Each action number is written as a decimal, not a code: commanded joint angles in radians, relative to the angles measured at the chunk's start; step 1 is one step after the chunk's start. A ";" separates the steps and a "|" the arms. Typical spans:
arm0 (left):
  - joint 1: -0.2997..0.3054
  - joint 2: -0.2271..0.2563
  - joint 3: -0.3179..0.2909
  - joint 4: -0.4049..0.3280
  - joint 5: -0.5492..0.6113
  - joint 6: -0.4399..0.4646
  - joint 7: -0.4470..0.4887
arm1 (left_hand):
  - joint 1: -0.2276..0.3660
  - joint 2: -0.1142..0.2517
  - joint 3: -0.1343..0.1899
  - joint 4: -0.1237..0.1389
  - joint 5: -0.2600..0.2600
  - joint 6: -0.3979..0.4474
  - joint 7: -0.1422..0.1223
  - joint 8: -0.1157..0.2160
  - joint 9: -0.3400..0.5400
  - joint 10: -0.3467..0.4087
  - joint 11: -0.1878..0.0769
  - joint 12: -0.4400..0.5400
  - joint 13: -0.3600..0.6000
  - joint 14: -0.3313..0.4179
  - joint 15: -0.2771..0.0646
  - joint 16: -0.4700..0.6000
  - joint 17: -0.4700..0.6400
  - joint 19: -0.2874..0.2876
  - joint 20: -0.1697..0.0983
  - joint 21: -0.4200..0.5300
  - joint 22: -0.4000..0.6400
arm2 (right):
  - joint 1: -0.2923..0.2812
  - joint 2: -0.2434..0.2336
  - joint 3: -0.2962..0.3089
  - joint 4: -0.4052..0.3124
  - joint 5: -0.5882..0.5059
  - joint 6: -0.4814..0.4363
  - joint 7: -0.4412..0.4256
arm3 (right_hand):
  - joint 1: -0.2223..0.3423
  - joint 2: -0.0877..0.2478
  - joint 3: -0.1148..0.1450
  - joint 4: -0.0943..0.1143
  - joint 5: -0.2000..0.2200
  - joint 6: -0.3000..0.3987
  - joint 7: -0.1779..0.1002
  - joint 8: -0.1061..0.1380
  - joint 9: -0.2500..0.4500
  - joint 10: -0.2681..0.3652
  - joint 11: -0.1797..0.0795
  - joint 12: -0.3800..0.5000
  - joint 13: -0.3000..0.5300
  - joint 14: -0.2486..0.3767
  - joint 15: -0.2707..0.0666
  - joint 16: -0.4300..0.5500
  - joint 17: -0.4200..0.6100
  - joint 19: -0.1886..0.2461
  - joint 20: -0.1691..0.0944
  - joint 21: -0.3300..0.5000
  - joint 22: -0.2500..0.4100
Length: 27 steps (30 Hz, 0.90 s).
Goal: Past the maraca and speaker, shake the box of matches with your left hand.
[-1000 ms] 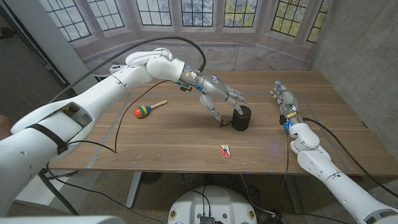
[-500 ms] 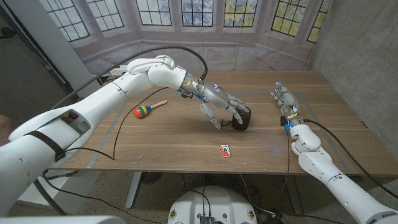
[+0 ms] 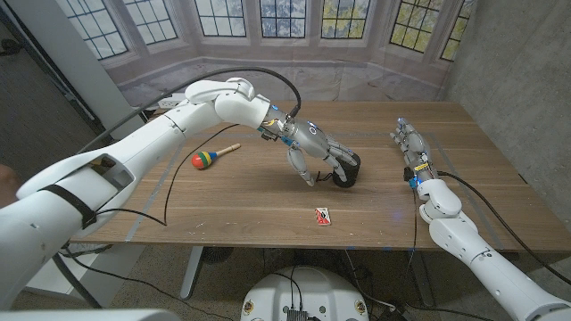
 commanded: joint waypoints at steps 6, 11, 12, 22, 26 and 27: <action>-0.029 -0.044 0.042 0.046 0.034 -0.084 0.008 | 0.020 -0.009 -0.008 0.001 0.002 0.002 -0.001 0.002 0.002 0.006 -0.008 0.008 0.003 0.007 -0.009 0.004 0.005 0.009 -0.003 0.006 0.002 | -0.034 -0.015 0.017 -0.032 0.001 -0.008 -0.028 | 0.013 0.001 0.002 -0.004 -0.001 0.008 0.000 0.006 0.005 0.005 0.001 0.002 0.002 0.013 0.005 0.005 0.001 0.006 -0.035 0.005 0.004; -0.015 -0.045 0.041 0.036 0.033 -0.082 0.007 | 0.025 -0.017 -0.010 0.001 0.002 0.002 0.000 0.002 0.002 0.012 -0.010 0.009 0.003 0.010 -0.009 0.004 0.005 0.011 -0.003 0.005 0.002 | -0.045 -0.014 0.018 -0.043 -0.002 -0.009 -0.038 | 0.012 0.001 0.002 -0.004 -0.001 0.008 0.000 0.006 0.005 0.005 0.001 0.002 0.002 0.012 0.005 0.004 0.000 0.006 -0.035 0.005 0.004; -0.011 -0.045 0.039 0.033 0.038 -0.083 0.009 | 0.025 -0.018 -0.011 0.001 0.002 0.003 0.000 0.002 0.002 0.012 -0.010 0.009 0.003 0.011 -0.009 0.004 0.005 0.012 -0.003 0.006 0.002 | -0.046 -0.013 0.018 -0.044 -0.003 -0.008 -0.040 | 0.012 0.001 0.002 -0.004 -0.001 0.008 0.000 0.006 0.005 0.006 0.002 0.003 0.002 0.013 0.005 0.005 0.000 0.006 -0.035 0.005 0.004; 0.032 -0.031 0.028 0.007 0.067 -0.072 0.024 | 0.039 -0.030 -0.016 0.005 0.004 0.035 0.004 0.014 0.004 0.024 -0.009 0.012 0.003 0.018 -0.009 0.003 0.005 0.020 -0.003 0.006 0.002 | -0.056 -0.011 0.018 -0.044 -0.012 -0.003 -0.048 | 0.012 0.001 0.002 -0.004 -0.001 0.009 0.001 0.005 0.005 0.007 0.002 0.003 0.002 0.014 0.005 0.005 0.000 0.007 -0.034 0.005 0.004; 0.052 -0.028 0.016 -0.001 0.100 -0.072 0.049 | 0.044 -0.034 -0.018 0.006 0.005 0.047 0.003 0.018 0.004 0.028 -0.011 0.013 0.003 0.023 -0.009 0.004 0.005 0.026 -0.004 0.007 0.003 | -0.060 -0.010 0.019 -0.040 -0.011 0.002 -0.047 | 0.012 0.001 0.002 -0.004 -0.001 0.009 0.000 0.005 0.005 0.007 0.002 0.003 0.002 0.013 0.006 0.005 0.000 0.008 -0.034 0.005 0.004; 0.057 -0.028 0.014 -0.002 0.110 -0.073 0.057 | 0.046 -0.035 -0.018 0.006 0.005 0.051 0.003 0.020 0.004 0.033 -0.014 0.014 0.003 0.025 -0.011 0.004 0.005 0.027 -0.003 0.007 0.003 | -0.060 -0.009 0.020 -0.038 -0.010 0.003 -0.046 | 0.012 0.001 0.002 -0.004 -0.001 0.009 0.000 0.005 0.005 0.007 0.002 0.003 0.002 0.013 0.006 0.005 0.000 0.008 -0.034 0.005 0.004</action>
